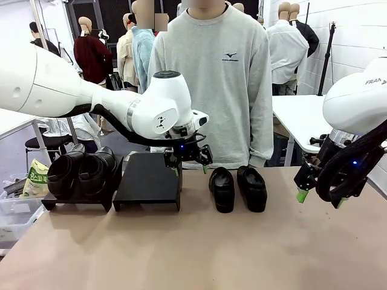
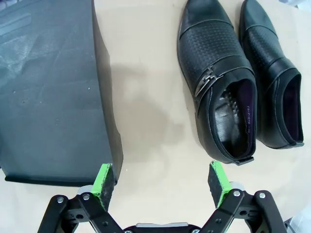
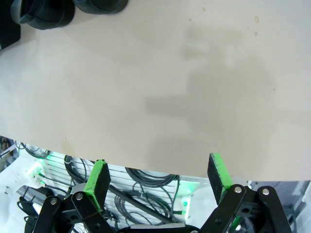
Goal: Organize the shoes by placing them on the stand.
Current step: Pick up one Shoe and place it in the middle of the table.
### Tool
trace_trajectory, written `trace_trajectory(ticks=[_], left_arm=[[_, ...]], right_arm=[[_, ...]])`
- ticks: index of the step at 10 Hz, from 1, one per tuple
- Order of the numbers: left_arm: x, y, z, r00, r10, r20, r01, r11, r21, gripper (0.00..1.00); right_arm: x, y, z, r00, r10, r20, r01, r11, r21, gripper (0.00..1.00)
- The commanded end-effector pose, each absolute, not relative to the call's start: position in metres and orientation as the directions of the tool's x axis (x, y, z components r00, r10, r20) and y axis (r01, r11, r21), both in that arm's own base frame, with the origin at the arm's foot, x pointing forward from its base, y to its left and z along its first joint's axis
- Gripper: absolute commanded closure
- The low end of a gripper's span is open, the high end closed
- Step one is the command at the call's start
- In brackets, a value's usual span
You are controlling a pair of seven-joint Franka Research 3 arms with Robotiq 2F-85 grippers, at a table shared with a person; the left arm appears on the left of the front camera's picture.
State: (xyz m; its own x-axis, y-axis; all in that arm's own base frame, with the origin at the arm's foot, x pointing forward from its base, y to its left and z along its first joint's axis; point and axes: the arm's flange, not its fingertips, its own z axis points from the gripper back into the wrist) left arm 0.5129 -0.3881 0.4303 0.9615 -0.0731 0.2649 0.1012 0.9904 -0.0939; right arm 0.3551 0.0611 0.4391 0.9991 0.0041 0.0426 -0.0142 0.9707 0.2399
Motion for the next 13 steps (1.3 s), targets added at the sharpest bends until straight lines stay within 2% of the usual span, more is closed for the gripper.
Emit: trace_trajectory(ticks=[1, 5, 11, 13], left_arm=[[0.516, -0.393, 0.430, 0.968, -0.038, 0.247, 0.065, 0.993, -0.101, 0.00], [0.548, -0.436, 0.401, 0.985, -0.066, 0.158, 0.080, 0.993, -0.083, 0.00], [0.564, -0.457, 0.389, 0.989, -0.037, 0.142, 0.051, 0.994, -0.097, 0.00], [0.552, -0.447, 0.406, 0.986, -0.063, 0.158, 0.079, 0.992, -0.096, 0.00]], right_arm=[[0.355, 0.061, 0.438, 0.999, 0.008, 0.042, -0.018, 0.971, 0.239, 0.00], [0.355, 0.061, 0.438, 0.999, 0.008, 0.042, -0.018, 0.971, 0.239, 0.00], [0.355, 0.061, 0.438, 0.999, 0.008, 0.042, -0.018, 0.971, 0.239, 0.00], [0.355, 0.061, 0.438, 0.999, 0.008, 0.042, -0.018, 0.971, 0.239, 0.00]])
